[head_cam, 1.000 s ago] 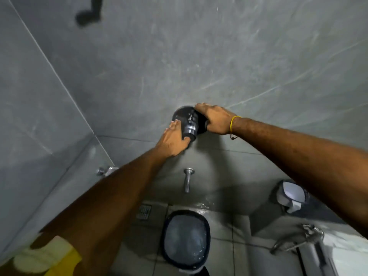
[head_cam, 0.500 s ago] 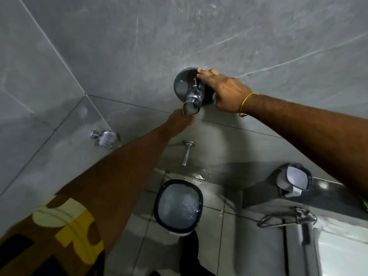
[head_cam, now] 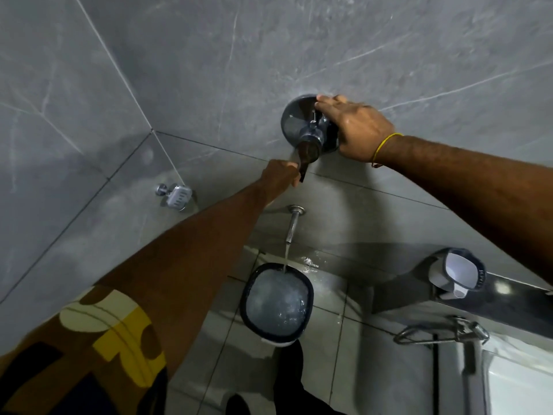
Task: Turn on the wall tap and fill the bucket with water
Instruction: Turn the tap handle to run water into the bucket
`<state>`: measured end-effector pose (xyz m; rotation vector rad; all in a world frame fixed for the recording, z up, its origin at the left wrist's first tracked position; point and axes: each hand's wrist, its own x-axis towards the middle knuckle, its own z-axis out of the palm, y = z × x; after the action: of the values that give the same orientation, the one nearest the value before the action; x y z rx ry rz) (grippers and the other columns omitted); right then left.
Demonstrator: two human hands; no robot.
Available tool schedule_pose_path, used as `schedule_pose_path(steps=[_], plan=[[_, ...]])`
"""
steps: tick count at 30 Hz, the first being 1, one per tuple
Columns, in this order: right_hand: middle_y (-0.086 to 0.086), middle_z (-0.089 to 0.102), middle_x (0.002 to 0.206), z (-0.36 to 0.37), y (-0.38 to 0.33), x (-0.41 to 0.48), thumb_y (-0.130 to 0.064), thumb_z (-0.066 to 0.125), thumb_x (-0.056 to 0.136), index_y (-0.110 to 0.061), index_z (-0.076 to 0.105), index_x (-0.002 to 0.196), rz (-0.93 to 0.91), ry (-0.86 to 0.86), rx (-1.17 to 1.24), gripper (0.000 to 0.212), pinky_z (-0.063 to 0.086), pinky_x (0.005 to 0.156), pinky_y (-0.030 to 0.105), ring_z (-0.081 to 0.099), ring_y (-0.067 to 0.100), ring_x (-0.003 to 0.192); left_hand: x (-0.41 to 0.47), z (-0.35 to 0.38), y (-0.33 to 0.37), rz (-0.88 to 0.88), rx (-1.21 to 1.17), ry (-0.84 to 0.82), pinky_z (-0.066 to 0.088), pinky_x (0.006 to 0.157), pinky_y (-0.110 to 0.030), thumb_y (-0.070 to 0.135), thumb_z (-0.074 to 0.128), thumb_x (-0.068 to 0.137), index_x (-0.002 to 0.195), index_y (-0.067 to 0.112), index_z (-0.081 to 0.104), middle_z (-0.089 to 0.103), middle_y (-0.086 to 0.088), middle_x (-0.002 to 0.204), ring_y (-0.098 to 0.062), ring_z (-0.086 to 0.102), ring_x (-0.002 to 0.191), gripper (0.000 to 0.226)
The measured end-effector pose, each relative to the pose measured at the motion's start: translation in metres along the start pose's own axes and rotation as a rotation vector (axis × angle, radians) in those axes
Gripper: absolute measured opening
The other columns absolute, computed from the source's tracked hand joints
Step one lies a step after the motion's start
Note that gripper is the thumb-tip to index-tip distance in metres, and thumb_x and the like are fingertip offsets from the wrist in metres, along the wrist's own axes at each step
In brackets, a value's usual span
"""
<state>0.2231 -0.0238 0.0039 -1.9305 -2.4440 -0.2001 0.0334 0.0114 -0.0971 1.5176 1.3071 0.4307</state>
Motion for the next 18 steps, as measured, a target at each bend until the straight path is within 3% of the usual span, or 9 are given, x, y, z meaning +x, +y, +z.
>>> schedule_pose_path(steps=[4,8,13,15,18], plan=[[0.011,0.04,0.163,-0.001,-0.007,0.001,-0.021,0.061,0.08,-0.009,0.042,0.154,-0.014,0.0,-0.056,0.077,0.05,0.103,0.049,0.047,0.034,0.141,0.003,0.004,-0.005,0.014,0.019,-0.006,0.038,0.055,-0.024,0.001,0.058,0.08,0.058,0.011,0.057,0.056,-0.011,0.067,-0.016,0.05,0.057,0.024],[0.012,0.042,0.162,-0.001,-0.012,0.001,-0.025,0.06,0.083,-0.008,0.043,0.152,0.006,0.007,-0.103,0.073,0.049,0.104,0.048,0.05,0.035,0.139,0.005,0.007,-0.01,-0.002,0.021,0.009,0.046,0.069,-0.03,0.002,0.061,0.078,0.076,0.005,0.067,0.063,-0.016,0.083,-0.022,0.056,0.072,0.007],[0.011,0.045,0.16,0.002,-0.016,0.004,-0.031,0.063,0.082,-0.009,0.047,0.149,0.054,0.004,-0.144,0.072,0.042,0.108,0.047,0.052,0.033,0.137,0.004,0.009,-0.012,0.014,0.098,0.017,0.058,0.083,-0.04,0.019,0.061,0.075,0.073,0.013,0.07,0.072,-0.016,0.087,-0.03,0.068,0.084,0.011],[0.012,0.044,0.16,0.003,-0.018,0.005,-0.032,0.062,0.082,-0.009,0.046,0.149,0.062,0.001,-0.151,0.073,0.042,0.107,0.047,0.052,0.035,0.136,0.004,0.01,-0.013,0.013,0.108,0.015,0.059,0.086,-0.041,0.025,0.06,0.076,0.082,0.012,0.074,0.076,-0.018,0.093,-0.031,0.071,0.089,0.02],[0.011,0.043,0.161,0.003,-0.02,0.005,-0.034,0.062,0.083,-0.009,0.044,0.151,0.071,-0.005,-0.152,0.074,0.042,0.106,0.048,0.051,0.036,0.136,0.006,0.012,-0.017,0.026,0.146,0.029,0.061,0.09,-0.045,0.019,0.063,0.086,0.093,0.008,0.075,0.076,-0.016,0.096,-0.031,0.072,0.094,0.018]])
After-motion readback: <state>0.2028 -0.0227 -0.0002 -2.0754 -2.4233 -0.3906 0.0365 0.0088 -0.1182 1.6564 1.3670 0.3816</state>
